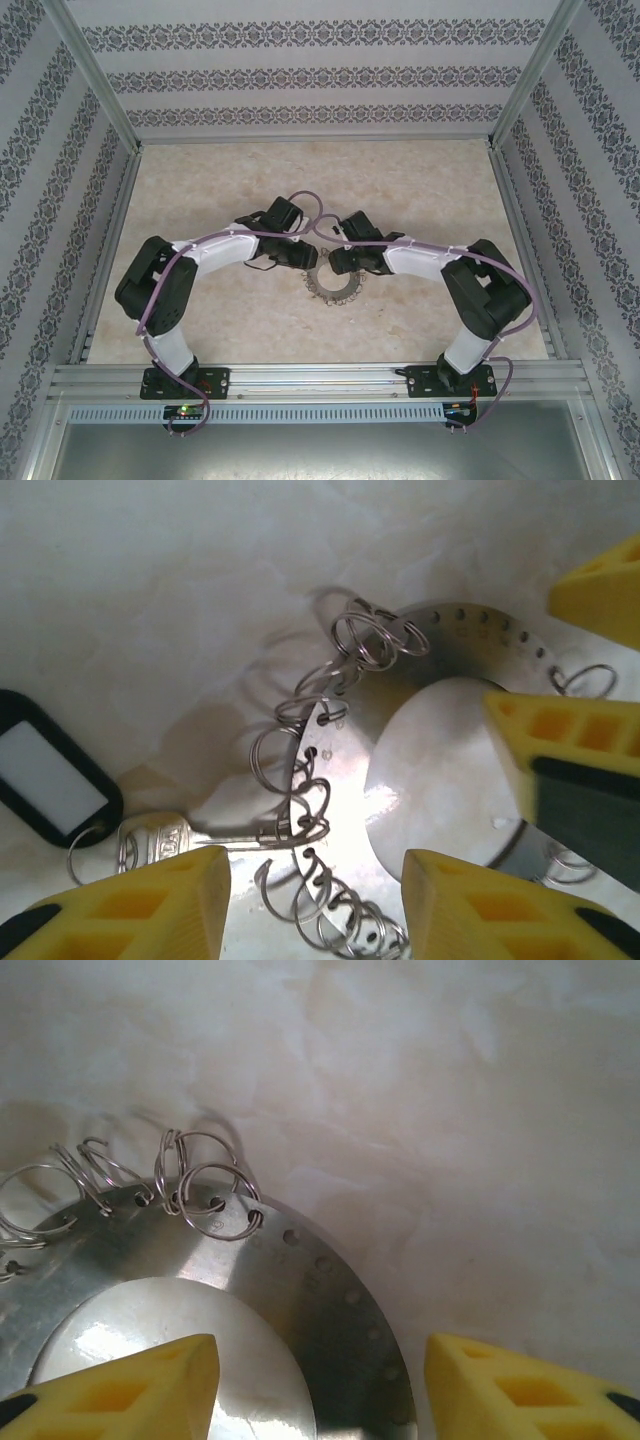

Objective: Put the keys on the keyring

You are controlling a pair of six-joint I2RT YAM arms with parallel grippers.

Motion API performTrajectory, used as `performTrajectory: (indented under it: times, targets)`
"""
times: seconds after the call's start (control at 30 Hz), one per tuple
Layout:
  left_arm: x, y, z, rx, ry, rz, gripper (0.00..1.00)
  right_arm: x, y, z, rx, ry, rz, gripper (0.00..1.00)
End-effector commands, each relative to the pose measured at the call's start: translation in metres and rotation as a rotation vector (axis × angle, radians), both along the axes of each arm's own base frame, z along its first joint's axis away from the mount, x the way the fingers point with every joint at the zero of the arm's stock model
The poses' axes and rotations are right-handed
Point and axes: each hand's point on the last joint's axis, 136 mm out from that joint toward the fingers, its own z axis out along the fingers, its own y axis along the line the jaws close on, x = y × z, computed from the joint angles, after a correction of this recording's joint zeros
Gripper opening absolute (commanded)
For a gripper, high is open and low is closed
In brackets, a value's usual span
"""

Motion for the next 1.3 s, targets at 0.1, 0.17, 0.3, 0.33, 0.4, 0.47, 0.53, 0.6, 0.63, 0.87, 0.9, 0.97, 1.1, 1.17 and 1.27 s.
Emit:
performTrajectory:
  times: [0.1, 0.17, 0.3, 0.33, 0.4, 0.47, 0.53, 0.6, 0.63, 0.87, 0.9, 0.97, 1.1, 1.17, 1.27]
  targets:
    - [0.008, 0.0, -0.017, 0.163, -0.026, -0.028, 0.45, 0.007, -0.019, 0.019, 0.134, -0.046, -0.107, 0.59]
    - [0.008, -0.003, -0.023, 0.199, -0.029, -0.046, 0.44, 0.007, -0.023, 0.023, 0.141, -0.056, -0.117, 0.59]
    - [0.003, -0.007, -0.037, 0.253, -0.013, -0.083, 0.41, 0.006, -0.031, 0.033, 0.144, -0.08, -0.131, 0.6]
    - [0.001, -0.007, -0.039, 0.265, -0.013, -0.094, 0.41, 0.005, -0.032, 0.036, 0.146, -0.088, -0.136, 0.6]
    - [-0.005, -0.006, -0.044, 0.304, -0.013, -0.115, 0.4, 0.004, -0.037, 0.04, 0.146, -0.097, -0.148, 0.6]
    - [-0.011, -0.006, -0.046, 0.33, -0.015, -0.136, 0.39, 0.003, -0.042, 0.045, 0.151, -0.111, -0.159, 0.6]
    - [-0.017, -0.004, -0.05, 0.364, -0.01, -0.155, 0.37, 0.002, -0.048, 0.051, 0.152, -0.125, -0.172, 0.61]
    - [-0.024, 0.001, -0.053, 0.406, -0.009, -0.169, 0.34, 0.001, -0.054, 0.059, 0.155, -0.147, -0.187, 0.61]
    - [-0.027, 0.003, -0.053, 0.416, -0.009, -0.174, 0.33, 0.001, -0.056, 0.064, 0.154, -0.157, -0.191, 0.61]
    - [-0.052, 0.017, -0.054, 0.442, 0.011, -0.207, 0.33, -0.001, -0.065, 0.081, 0.161, -0.188, -0.196, 0.62]
    - [-0.054, 0.019, -0.052, 0.445, 0.009, -0.212, 0.33, -0.003, -0.063, 0.08, 0.165, -0.181, -0.189, 0.62]
    - [-0.057, 0.024, -0.05, 0.453, 0.006, -0.217, 0.32, -0.005, -0.056, 0.078, 0.177, -0.174, -0.161, 0.62]
    - [-0.059, 0.02, -0.043, 0.411, 0.002, -0.231, 0.32, -0.013, -0.033, 0.069, 0.177, -0.147, -0.091, 0.61]
    - [-0.059, 0.013, -0.039, 0.363, 0.011, -0.224, 0.32, -0.016, -0.021, 0.063, 0.176, -0.136, -0.064, 0.6]
    - [-0.06, 0.006, -0.033, 0.293, 0.023, -0.199, 0.32, -0.019, -0.008, 0.056, 0.187, -0.126, -0.062, 0.58]
